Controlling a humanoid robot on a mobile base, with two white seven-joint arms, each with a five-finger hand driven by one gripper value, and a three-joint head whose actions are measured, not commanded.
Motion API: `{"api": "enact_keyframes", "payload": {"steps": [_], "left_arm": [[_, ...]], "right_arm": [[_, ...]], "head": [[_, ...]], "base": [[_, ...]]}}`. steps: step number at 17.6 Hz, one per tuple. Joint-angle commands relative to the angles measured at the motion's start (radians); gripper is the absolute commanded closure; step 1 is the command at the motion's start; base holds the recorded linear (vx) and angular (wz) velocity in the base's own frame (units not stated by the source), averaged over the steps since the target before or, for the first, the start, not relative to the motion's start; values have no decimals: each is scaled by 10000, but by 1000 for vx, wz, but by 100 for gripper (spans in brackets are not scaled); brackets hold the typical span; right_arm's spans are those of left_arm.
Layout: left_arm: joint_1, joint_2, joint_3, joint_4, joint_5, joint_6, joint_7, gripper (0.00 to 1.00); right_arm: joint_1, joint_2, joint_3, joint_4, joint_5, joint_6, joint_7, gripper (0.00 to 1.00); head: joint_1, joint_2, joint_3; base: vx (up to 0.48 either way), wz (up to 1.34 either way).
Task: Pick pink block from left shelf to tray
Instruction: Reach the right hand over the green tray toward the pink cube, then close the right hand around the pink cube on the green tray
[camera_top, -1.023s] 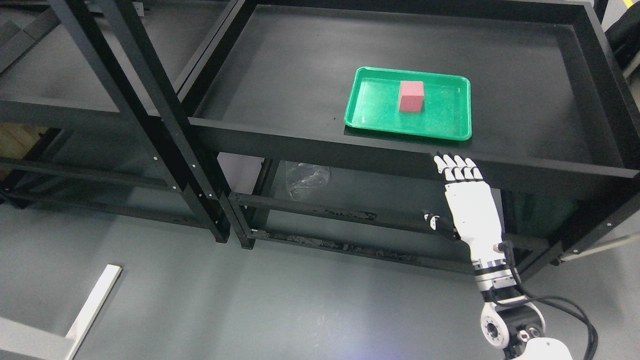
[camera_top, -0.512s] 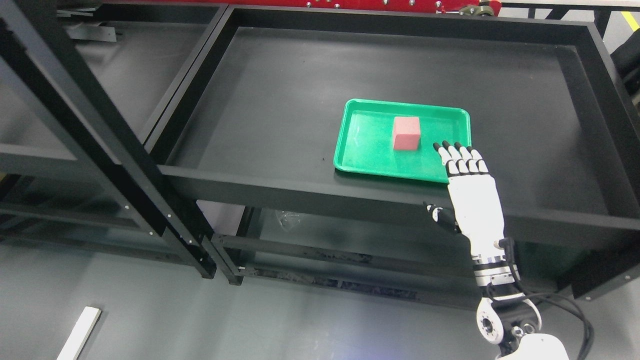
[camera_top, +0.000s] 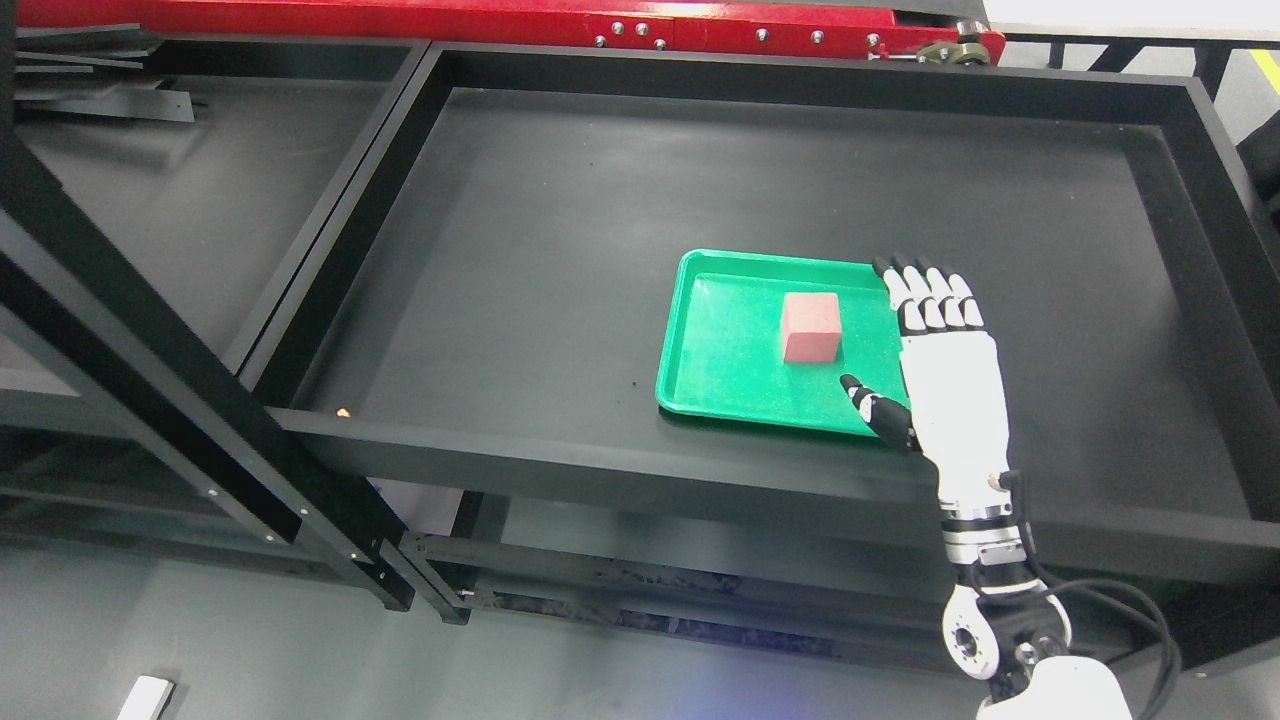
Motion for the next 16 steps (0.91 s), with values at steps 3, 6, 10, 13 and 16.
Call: {"api": "enact_keyframes", "payload": {"steps": [3,6,10,13,16], "left_arm": [[-291,175,0,-174,0,-4,8,0],[-291,175,0,-174,0,-4,8,0],[-291,175,0,-174,0,-4,8,0],[-291,175,0,-174,0,-4,8,0],[-291,175,0,-174,0,-4,8,0]], "right_arm": [[-328,-133,264,258,-549,61,3222,3],[-465,-133,523,411,-580,0,3913,3],[-711,-133,923,886,-580,-15,4620,3],[-1139,-133,1000,1483,-595,-46,4803,3],[-1539,-133,1062,1914,-596,-138,5218,3]], "head": [[0,0,0],[0,0,0],[0,0,0],[0,0,0],[0,0,0]], "base": [[136,-11],[113,-26],[96,-33],[76,-10],[56,-41]]}}
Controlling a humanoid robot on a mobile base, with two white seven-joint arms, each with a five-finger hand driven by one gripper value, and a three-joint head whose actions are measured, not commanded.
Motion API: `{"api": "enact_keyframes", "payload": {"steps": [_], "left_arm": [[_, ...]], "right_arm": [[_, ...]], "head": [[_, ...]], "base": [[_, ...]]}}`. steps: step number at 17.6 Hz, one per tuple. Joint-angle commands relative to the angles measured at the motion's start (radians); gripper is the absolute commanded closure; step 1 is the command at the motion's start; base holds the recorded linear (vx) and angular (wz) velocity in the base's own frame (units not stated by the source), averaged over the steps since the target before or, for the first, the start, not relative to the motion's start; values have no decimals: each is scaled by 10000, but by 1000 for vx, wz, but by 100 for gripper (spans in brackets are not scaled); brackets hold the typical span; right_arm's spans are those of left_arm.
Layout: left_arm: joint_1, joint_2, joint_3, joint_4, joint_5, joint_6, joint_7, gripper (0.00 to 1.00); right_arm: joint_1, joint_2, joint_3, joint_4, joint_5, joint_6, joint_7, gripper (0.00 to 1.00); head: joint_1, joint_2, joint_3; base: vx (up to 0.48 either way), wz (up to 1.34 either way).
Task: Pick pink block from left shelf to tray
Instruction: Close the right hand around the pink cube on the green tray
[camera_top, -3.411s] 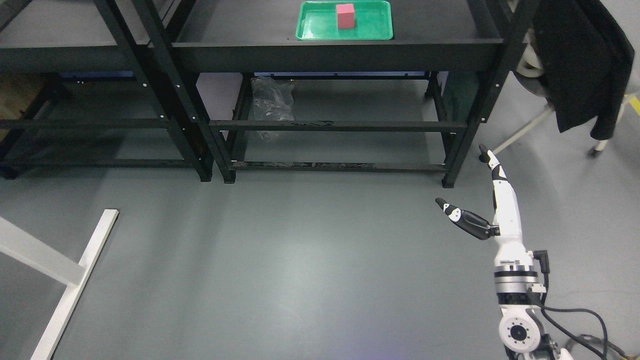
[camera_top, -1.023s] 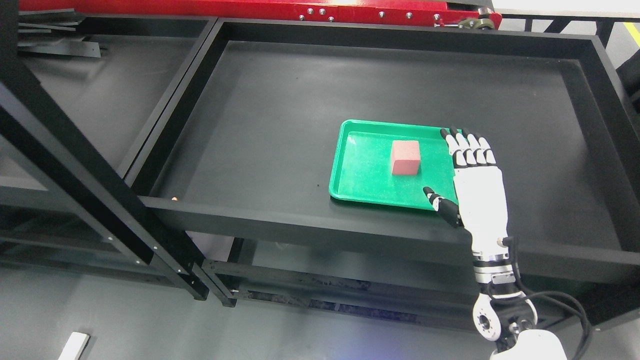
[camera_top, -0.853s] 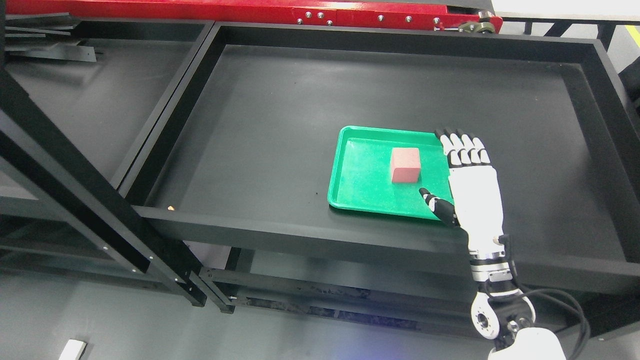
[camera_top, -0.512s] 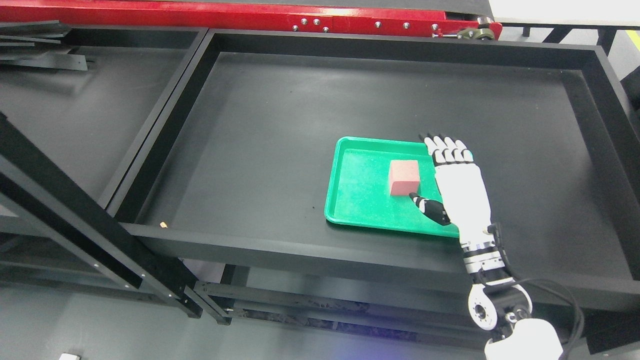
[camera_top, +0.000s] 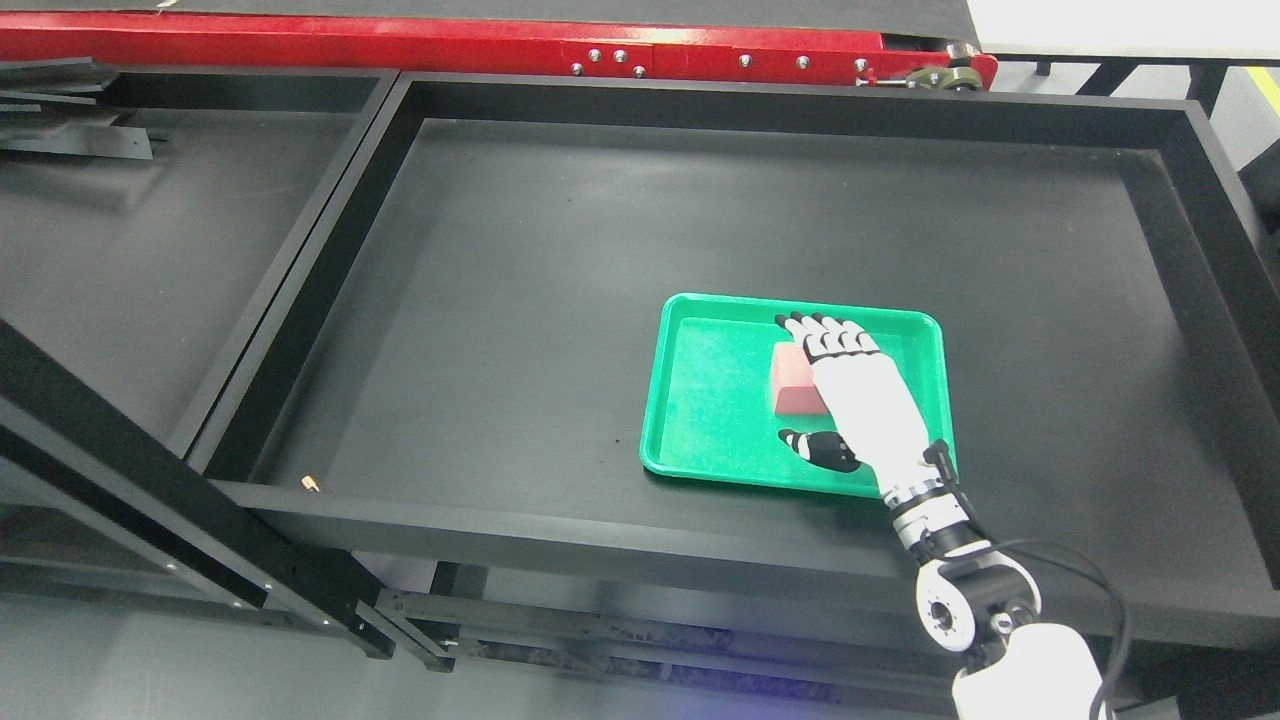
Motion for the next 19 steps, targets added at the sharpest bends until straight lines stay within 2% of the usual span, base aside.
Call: {"api": "enact_keyframes", "payload": {"steps": [1,19], "left_arm": [[-291,175,0,-175,0,-4,8,0],[-291,175,0,-175,0,-4,8,0]], "right_arm": [[-775,-165,443,1207,-42,-82,861,3],[-1804,-165,366,3002,4,-144,1675,3]], "head": [[0,0,0],[0,0,0]], "base": [[46,-26],[33,-40]]}}
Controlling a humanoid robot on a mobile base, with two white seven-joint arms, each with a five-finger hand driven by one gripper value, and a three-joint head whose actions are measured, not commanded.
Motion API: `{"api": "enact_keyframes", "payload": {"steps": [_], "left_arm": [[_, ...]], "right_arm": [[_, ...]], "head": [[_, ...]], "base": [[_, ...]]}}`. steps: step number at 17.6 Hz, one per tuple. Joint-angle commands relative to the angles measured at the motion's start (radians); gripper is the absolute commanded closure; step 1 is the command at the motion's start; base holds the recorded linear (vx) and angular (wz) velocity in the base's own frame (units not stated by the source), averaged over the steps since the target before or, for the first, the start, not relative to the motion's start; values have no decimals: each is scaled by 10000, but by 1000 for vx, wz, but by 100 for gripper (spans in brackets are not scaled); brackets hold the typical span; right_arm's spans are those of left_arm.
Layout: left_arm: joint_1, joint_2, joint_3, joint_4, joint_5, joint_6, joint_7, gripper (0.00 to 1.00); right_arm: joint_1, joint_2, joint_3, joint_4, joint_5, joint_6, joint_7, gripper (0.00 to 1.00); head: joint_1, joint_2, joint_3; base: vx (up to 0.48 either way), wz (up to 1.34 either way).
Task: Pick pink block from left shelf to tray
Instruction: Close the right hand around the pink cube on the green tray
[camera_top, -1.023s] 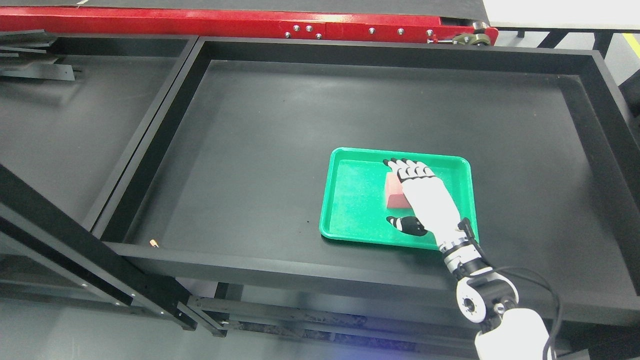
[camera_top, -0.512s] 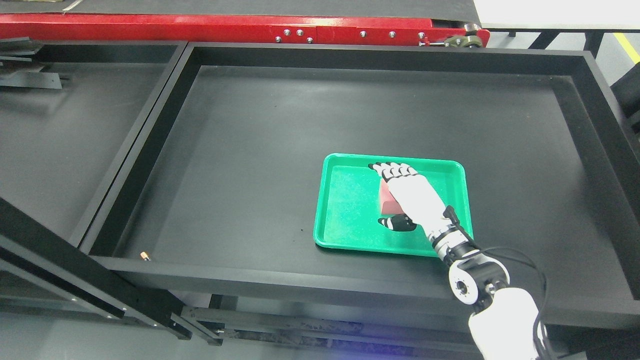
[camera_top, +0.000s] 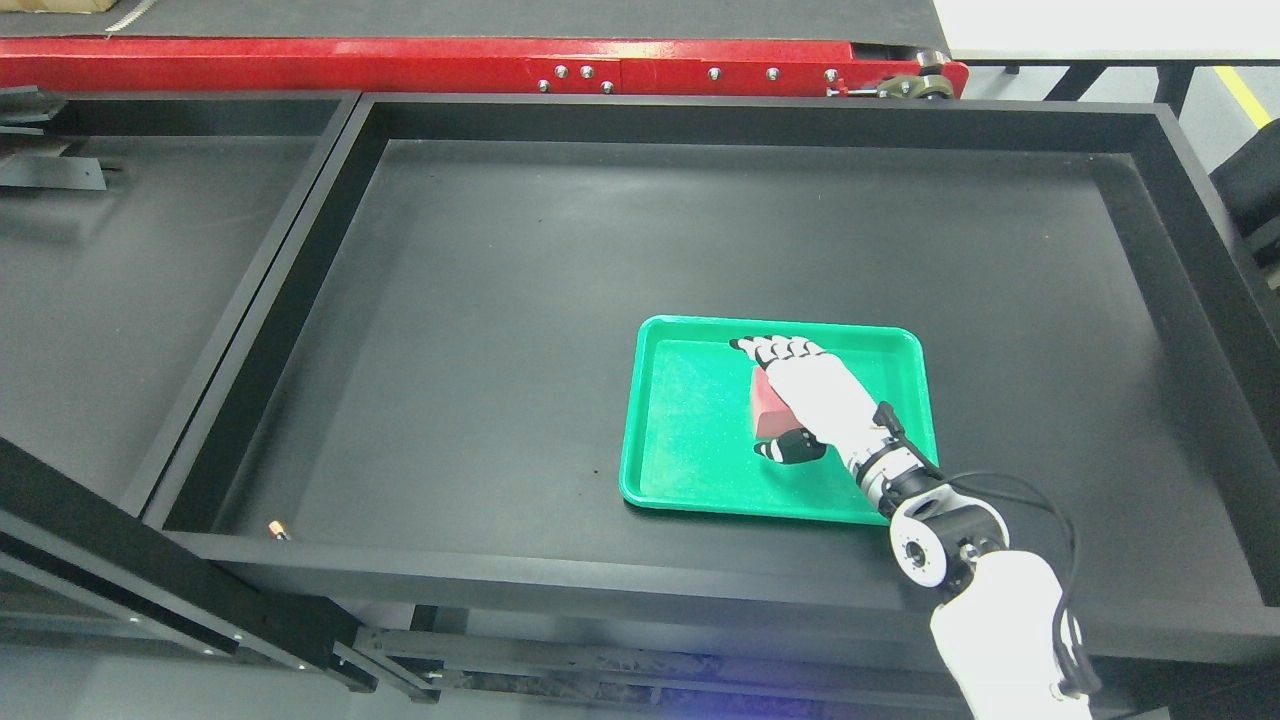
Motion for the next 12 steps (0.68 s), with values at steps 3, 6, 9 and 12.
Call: {"api": "enact_keyframes", "payload": {"steps": [3,6,9,12], "left_arm": [[-291,175,0,-175,0,-4,8,0],[-291,175,0,-175,0,-4,8,0],[-307,175,0,-175,0,-4,8,0],[-291,175,0,-175,0,-4,8,0]], "right_arm": [[-303,-173,-28,1103,23,17,51,3],[-288,-173,-58,1179,38,32,51,3],[-242,-173,-73,1180,38,33,51,3],[-226,-173,-74,1180,53,48,-10,13]], "head": [[0,0,0],[0,0,0],[0,0,0],[0,0,0]], "base": [[0,0],[0,0],[0,0],[0,0]]}}
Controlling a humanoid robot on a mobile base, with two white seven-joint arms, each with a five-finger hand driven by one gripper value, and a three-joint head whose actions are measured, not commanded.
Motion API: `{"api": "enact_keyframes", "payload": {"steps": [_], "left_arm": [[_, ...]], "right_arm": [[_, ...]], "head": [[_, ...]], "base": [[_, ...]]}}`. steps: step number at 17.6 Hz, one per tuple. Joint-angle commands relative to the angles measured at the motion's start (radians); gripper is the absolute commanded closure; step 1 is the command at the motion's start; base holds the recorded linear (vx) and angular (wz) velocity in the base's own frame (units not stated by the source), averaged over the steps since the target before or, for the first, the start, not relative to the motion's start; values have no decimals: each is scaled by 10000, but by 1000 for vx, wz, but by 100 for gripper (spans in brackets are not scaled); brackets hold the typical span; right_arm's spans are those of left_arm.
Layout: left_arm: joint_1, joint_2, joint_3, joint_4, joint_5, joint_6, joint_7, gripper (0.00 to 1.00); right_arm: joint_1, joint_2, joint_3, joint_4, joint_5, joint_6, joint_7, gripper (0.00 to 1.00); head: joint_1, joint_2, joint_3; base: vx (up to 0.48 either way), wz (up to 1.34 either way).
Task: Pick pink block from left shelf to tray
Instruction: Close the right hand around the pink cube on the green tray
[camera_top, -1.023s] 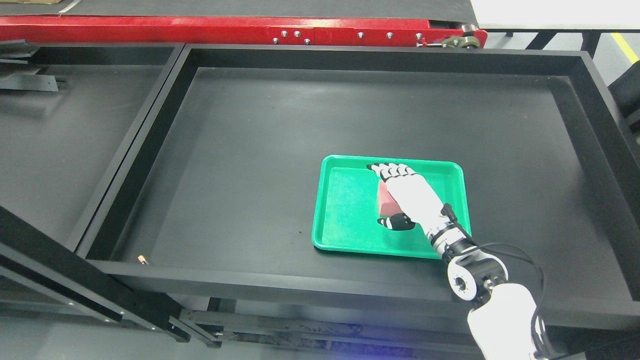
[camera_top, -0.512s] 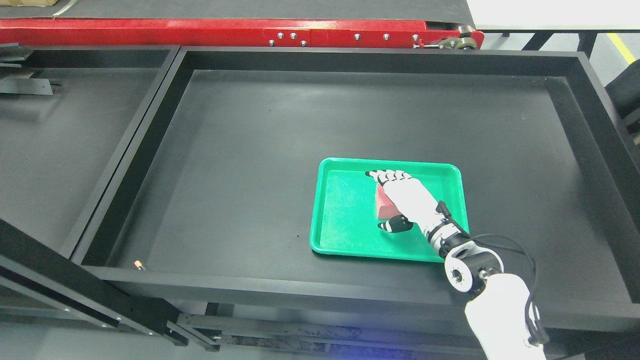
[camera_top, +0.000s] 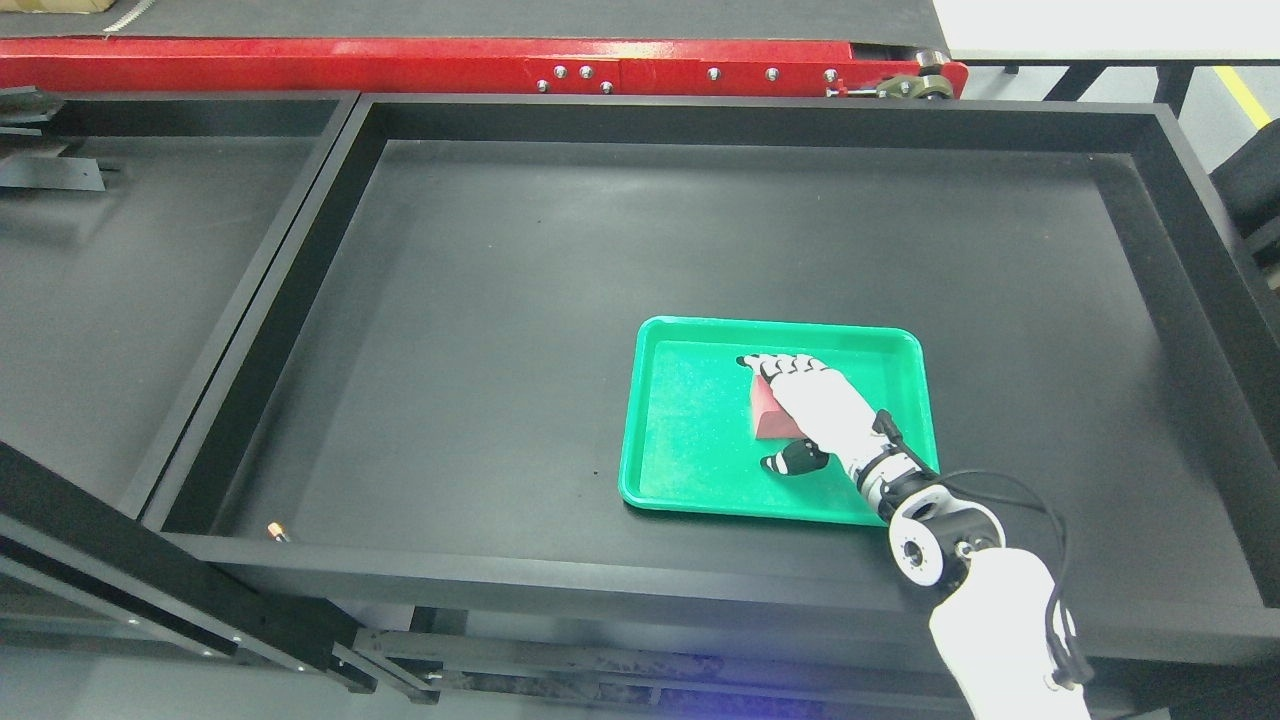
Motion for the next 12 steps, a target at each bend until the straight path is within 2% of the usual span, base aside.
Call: {"api": "enact_keyframes", "payload": {"steps": [1,3,7,9,12], "left_arm": [[-292,175,0,-175,0,-4,9,0],[-292,175,0,-175,0,-4,9,0],[-292,175,0,-175,0,-4,9,0],[-292,175,0,-175,0,-4,9,0],[-292,175,0,-175,0,-4,9,0]], "right_arm": [[-68,-175,-52,386,35,38,-96,22],[-69,-175,-83,386,35,23,-127,40],[-69,-175,-190,462,20,-8,-188,70],[-69,-175,-252,493,20,-251,-234,93],[-69,-175,-481,463,-10,-330,-921,98]], "head": [[0,0,0],[0,0,0],[0,0,0],[0,0,0],[0,0,0]], "base": [[0,0],[0,0],[0,0],[0,0],[0,0]]}}
